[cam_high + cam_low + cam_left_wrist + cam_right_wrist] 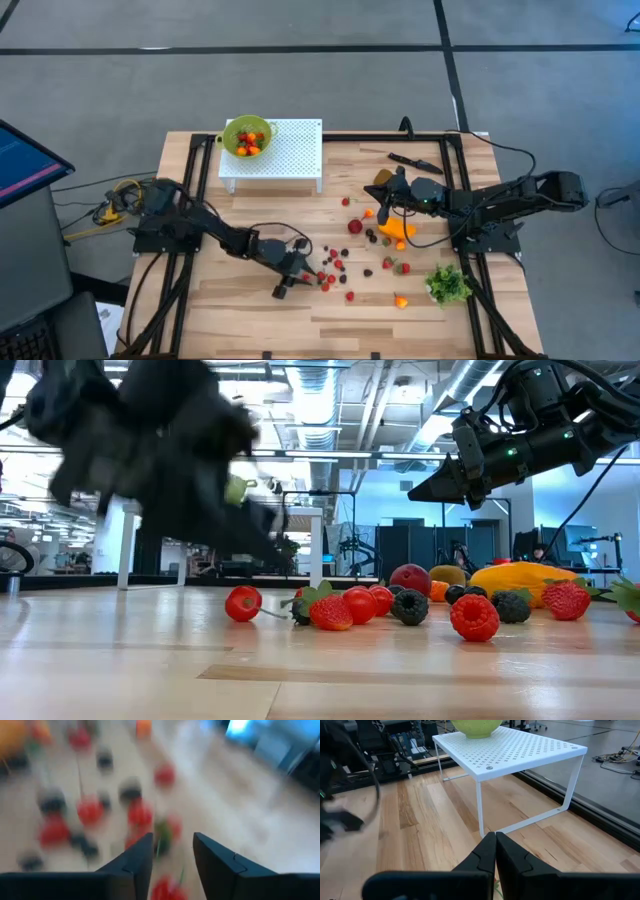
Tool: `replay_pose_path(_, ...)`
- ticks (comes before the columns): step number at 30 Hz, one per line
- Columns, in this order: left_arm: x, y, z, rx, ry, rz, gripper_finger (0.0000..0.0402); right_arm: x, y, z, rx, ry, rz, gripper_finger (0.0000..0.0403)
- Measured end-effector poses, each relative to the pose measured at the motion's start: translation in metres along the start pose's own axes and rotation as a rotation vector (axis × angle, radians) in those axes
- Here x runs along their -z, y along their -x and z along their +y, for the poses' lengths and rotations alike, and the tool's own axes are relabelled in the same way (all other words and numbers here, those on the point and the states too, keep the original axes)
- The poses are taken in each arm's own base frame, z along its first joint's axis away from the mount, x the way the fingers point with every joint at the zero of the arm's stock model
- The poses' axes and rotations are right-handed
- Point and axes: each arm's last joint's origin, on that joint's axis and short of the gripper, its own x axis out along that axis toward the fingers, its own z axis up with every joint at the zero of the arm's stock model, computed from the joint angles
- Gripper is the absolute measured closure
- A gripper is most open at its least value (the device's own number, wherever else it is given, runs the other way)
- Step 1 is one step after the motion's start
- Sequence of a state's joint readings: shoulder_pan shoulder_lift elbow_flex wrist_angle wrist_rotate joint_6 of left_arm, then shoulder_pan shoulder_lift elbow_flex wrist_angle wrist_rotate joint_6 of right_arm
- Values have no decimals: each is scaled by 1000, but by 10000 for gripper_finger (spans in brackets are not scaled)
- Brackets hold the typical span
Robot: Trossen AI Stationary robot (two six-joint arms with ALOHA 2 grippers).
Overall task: Pick & Place Fruit
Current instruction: Put the red cherry into the green bowl on the shelf, then put the red cherry into the green strainer bowl on the shelf
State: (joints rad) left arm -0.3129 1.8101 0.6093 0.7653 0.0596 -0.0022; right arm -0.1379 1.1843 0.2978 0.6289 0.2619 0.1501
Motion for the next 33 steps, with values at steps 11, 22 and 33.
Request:
replay_pose_path(11,-73,88,21,-216,-102,-245,353,0,0,0,0,0,0,397)
replay_pose_path(22,-30,86,2,-138,-134,-3,277,0,0,0,0,0,0,397)
replay_pose_path(33,-2,55,3,-133,-114,81,156,0,0,0,0,0,0,397)
